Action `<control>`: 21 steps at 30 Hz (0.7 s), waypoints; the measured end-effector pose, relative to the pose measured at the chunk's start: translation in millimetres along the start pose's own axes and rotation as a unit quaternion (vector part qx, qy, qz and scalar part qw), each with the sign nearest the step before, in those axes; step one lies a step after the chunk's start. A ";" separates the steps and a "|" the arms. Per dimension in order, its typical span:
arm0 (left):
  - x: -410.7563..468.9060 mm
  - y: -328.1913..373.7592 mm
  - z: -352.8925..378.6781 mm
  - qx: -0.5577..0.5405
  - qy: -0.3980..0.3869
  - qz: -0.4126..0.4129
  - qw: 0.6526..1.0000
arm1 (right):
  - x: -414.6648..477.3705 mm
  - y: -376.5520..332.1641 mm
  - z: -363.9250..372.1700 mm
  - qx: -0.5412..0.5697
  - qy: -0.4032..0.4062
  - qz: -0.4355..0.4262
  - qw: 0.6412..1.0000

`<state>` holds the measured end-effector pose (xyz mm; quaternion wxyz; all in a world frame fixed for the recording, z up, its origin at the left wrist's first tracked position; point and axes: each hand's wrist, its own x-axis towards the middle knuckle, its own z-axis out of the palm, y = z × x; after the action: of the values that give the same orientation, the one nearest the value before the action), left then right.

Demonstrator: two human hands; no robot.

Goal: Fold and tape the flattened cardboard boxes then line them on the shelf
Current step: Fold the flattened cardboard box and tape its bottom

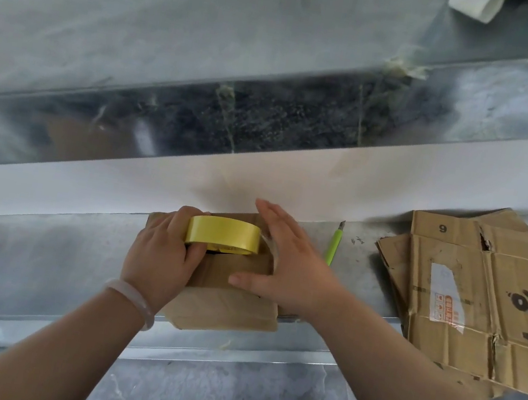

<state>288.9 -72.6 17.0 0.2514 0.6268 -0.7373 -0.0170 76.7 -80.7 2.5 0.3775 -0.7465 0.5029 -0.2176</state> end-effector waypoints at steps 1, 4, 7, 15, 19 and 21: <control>0.7 -0.2 -0.2 0.001 -0.003 -0.003 1.000 | 2.3 -1.8 0.3 0.013 -0.023 0.006 1.000; 2.2 -0.7 -3.3 0.008 -0.015 0.004 1.000 | 7.6 3.5 4.0 0.017 -0.032 0.012 0.999; 4.6 -3.5 -9.2 0.006 -0.047 0.021 0.999 | 9.2 11.2 7.0 0.006 -0.013 -0.007 1.000; 28.6 -19.4 -35.6 -0.197 -0.142 -0.067 0.968 | 9.6 13.0 12.7 0.024 0.023 -0.019 0.999; 34.0 -18.8 -46.7 -0.221 -0.205 -0.065 0.951 | 10.8 13.0 13.3 0.021 0.028 -0.025 0.999; 34.3 -15.8 -49.6 -0.239 -0.206 -0.071 0.946 | 10.8 13.2 14.0 0.021 0.032 -0.028 0.999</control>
<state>319.9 -93.6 66.9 0.2349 0.5817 -0.7009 -0.3394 83.2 -88.6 -17.2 0.3704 -0.7450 0.4891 -0.2620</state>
